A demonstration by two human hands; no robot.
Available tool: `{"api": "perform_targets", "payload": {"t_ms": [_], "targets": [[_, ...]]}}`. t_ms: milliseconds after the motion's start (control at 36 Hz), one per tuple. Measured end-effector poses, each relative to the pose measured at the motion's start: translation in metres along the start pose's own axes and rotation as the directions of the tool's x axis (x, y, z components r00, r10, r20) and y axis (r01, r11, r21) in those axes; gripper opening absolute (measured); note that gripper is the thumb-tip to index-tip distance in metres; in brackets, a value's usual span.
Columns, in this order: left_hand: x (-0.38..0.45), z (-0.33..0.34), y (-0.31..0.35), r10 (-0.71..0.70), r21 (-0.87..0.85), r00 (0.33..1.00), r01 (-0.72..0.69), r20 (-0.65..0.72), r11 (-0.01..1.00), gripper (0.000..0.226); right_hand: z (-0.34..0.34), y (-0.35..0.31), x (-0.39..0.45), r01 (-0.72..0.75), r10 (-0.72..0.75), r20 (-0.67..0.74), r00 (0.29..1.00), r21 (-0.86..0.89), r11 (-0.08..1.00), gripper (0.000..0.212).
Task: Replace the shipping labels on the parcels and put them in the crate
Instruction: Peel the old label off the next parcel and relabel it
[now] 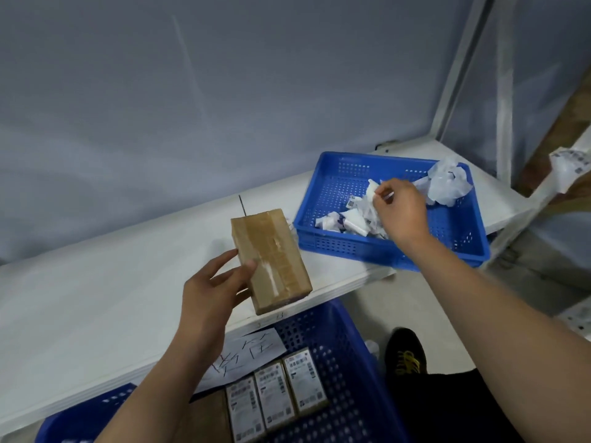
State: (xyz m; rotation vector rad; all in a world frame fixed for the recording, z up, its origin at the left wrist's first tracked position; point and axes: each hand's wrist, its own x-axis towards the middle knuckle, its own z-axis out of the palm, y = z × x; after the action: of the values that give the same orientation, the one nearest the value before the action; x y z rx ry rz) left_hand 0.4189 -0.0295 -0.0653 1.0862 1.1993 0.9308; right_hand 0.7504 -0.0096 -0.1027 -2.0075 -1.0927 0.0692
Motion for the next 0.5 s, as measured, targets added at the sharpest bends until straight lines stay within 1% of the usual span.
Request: {"api": "perform_targets", "payload": {"t_ms": [83, 250, 361, 500], "targets": [[0.002, 0.002, -0.003, -0.012, -0.002, 1.0, 0.012, -0.002, 1.0, 0.048, 0.007, 0.001, 0.005, 0.027, -0.024, 0.038, 0.999, -0.065, 0.998, 0.009], [0.007, 0.008, 0.003, -0.005, -0.028, 1.0, 0.004, -0.005, 1.0, 0.04, 0.013, -0.004, 0.007, 0.018, -0.012, 0.06, 0.998, -0.09, 0.996, 0.011], [0.008, 0.009, 0.01, 0.016, -0.034, 1.0, -0.016, 0.0, 0.999, 0.038, 0.012, -0.015, 0.002, 0.053, -0.047, 0.079, 0.996, -0.084, 0.995, 0.012], [0.008, 0.002, 0.018, 0.035, -0.024, 0.999, -0.035, 0.004, 0.999, 0.042, 0.007, -0.021, -0.006, 0.123, -0.112, 0.089, 0.99, -0.125, 0.985, 0.01]]}}
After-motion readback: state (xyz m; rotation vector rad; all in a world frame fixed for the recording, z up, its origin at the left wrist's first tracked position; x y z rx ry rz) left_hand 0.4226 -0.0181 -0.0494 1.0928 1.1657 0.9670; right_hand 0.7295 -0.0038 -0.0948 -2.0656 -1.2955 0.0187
